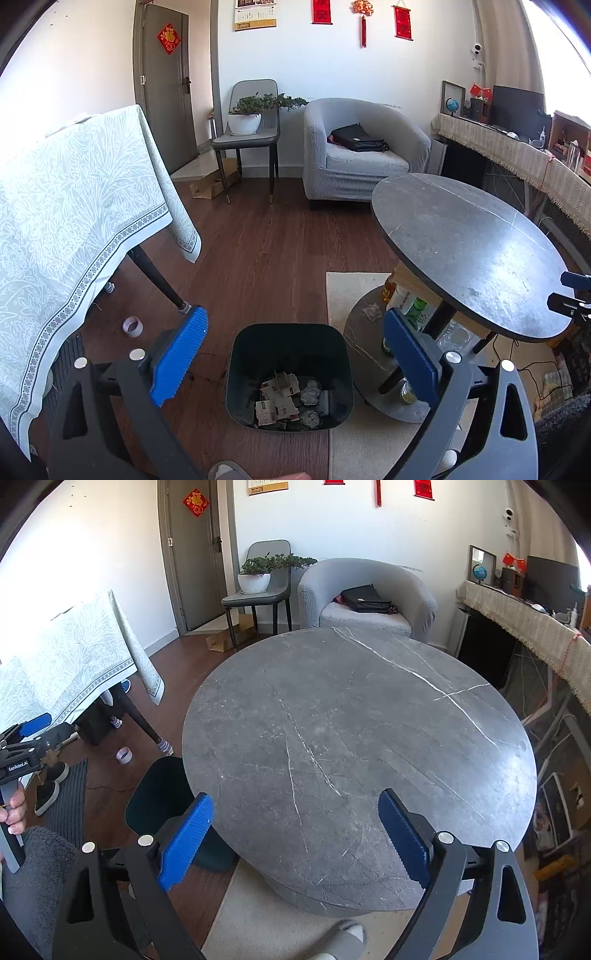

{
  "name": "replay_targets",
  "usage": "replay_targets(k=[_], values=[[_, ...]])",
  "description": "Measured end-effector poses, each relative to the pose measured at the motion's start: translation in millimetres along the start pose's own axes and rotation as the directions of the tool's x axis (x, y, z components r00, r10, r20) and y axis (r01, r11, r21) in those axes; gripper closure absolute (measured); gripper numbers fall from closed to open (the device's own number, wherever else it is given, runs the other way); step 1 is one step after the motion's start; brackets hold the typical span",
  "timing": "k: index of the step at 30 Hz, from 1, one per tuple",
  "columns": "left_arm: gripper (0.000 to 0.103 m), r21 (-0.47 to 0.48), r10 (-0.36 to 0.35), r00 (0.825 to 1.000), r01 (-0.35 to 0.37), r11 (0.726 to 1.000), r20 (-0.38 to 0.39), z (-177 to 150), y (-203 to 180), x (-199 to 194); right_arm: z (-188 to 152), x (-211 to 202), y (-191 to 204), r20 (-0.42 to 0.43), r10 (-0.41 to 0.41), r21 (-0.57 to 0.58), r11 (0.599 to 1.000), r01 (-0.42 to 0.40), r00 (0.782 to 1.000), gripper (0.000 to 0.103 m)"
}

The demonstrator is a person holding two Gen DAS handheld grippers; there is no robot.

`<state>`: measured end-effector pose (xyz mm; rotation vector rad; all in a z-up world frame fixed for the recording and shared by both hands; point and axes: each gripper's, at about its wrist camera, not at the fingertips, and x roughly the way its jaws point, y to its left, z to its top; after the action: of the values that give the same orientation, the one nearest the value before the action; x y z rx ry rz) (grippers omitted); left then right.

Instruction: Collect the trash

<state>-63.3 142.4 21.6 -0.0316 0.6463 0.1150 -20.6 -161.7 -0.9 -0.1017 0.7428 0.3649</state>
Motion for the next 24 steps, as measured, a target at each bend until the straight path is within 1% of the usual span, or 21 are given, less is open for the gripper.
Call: replay_targets(k=[6,12,17,24], values=[[0.005,-0.033,-0.016,1.0,0.015,0.999,-0.027,-0.1,4.5,8.3,0.0,-0.2,3.1,0.011,0.003,-0.01,1.0,-0.003,1.0,0.01],[0.005,-0.005,-0.002,1.0,0.002,1.0,-0.022,-0.5,-2.7,8.7,-0.4,-1.1,3.9,0.014,-0.002,-0.02,1.0,0.003,1.0,0.006],[0.005,-0.027,-0.015,1.0,0.014,1.0,-0.028,-1.2,0.2,9.2,-0.5,0.2,5.6,0.007,-0.007,-0.031,0.999,0.008,1.0,0.005],[0.005,-0.031,-0.023,0.999,0.022,0.999,-0.031,-2.0,0.5,9.9,-1.1,-0.9,4.8,0.01,-0.011,-0.024,1.0,0.011,1.0,0.004]])
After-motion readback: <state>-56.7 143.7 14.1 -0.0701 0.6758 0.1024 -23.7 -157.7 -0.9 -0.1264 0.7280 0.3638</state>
